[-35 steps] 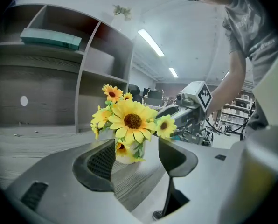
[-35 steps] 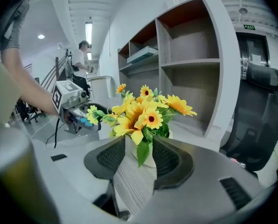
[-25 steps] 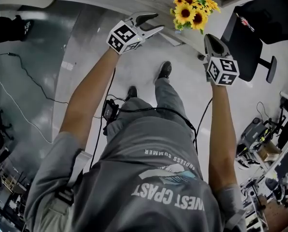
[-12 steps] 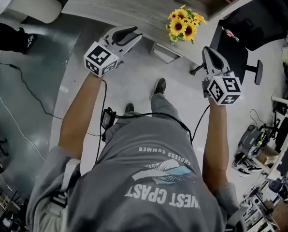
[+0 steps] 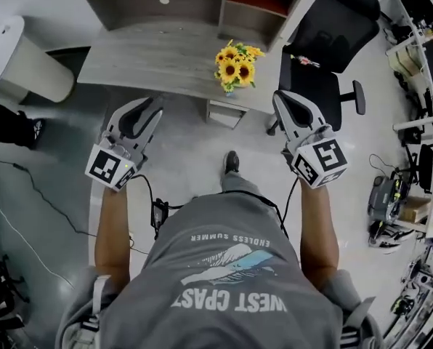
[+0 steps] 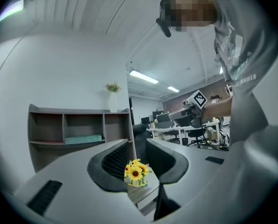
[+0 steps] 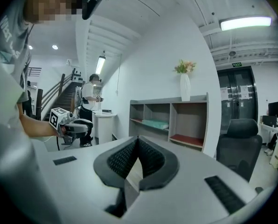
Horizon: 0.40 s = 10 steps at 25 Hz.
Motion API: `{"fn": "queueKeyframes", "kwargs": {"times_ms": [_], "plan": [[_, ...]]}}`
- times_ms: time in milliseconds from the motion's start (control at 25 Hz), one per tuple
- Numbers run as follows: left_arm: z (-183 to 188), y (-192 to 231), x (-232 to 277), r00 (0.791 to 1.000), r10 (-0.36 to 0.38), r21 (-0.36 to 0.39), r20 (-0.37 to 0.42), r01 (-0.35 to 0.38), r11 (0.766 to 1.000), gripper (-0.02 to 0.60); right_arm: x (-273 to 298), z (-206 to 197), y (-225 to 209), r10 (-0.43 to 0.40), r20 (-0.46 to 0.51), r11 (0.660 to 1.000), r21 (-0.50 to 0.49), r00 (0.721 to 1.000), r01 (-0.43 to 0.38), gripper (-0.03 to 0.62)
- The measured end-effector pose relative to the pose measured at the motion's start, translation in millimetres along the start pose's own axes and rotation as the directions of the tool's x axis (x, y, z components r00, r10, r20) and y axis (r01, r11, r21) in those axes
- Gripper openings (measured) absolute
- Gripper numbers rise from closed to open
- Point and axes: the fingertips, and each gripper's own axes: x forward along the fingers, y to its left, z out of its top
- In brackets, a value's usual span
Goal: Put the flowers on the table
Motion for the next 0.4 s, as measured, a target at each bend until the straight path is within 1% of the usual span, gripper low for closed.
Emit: {"fn": "queueKeyframes", "kwargs": {"times_ms": [200,400], "plan": [[32.9,-29.5,-39.7,1.0,-0.005,0.012,-0.001,0.005,1.0,0.123,-43.2,23.9,18.5,-0.04,0.01,0.999,-0.029,0.999,0.04,0.028],[38.3,-62.4,-73.3,1.0,0.01,-0.022,-0.006,-0.01,1.0,0.123,-75.1,23.2,37.0,-0.045,-0.011,0.998,-0.045,0.999,0.045,0.028]]}}
